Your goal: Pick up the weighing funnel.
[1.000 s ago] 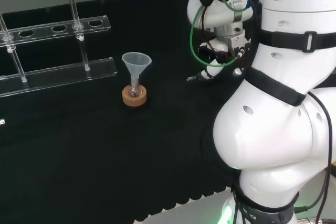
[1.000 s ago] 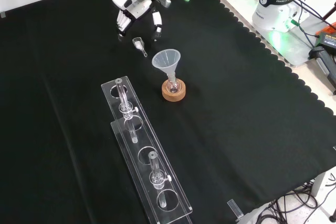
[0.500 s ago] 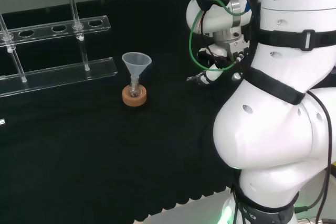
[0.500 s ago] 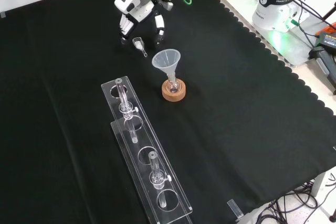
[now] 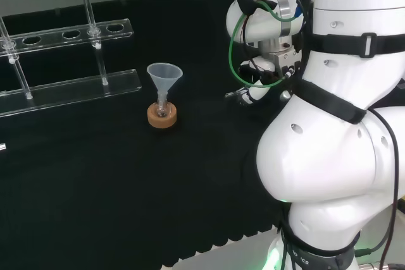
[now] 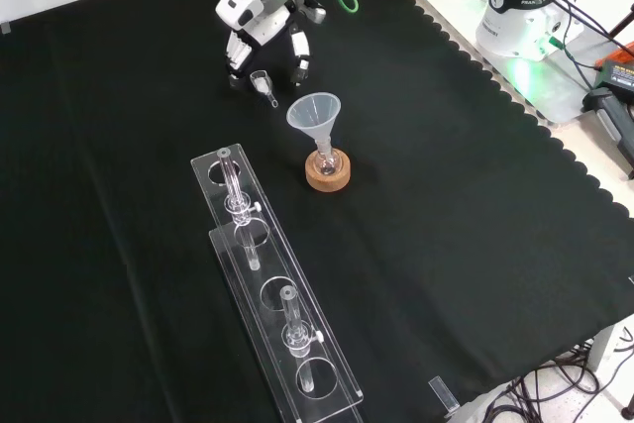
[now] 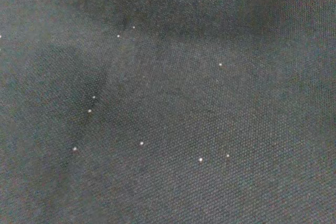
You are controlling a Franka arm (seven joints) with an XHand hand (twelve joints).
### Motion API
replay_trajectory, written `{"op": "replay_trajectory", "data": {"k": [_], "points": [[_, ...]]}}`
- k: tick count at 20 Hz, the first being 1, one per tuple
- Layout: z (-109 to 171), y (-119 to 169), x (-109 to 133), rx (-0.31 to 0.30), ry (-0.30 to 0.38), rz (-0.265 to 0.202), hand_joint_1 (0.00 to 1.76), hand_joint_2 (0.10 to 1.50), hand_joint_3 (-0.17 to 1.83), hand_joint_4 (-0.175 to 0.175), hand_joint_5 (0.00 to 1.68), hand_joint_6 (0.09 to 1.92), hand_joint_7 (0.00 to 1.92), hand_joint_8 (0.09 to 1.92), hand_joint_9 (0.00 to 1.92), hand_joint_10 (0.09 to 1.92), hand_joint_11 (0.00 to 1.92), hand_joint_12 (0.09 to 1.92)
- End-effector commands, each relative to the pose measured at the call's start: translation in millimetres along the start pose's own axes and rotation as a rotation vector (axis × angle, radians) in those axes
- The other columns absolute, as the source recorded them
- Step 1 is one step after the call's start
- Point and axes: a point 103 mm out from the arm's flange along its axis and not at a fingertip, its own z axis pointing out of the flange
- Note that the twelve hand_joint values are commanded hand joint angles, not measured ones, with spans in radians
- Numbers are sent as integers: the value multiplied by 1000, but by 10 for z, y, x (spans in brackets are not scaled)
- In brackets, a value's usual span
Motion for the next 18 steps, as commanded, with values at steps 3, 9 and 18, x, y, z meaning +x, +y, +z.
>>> {"op": "replay_trajectory", "data": {"k": [3, 9, 18], "points": [[44, 106, -36, -33, 14, -10, 607, 561, 498, -110, 440, 1099, 669, 985, 809, 698, 712, 1248], [69, 143, -48, -34, 24, -11, 610, 552, 524, -112, 434, 1349, 732, 1086, 903, 733, 781, 1210], [178, 231, -69, -56, 57, -29, 617, 545, 547, -123, 452, 1566, 779, 1162, 972, 786, 859, 1164]]}}
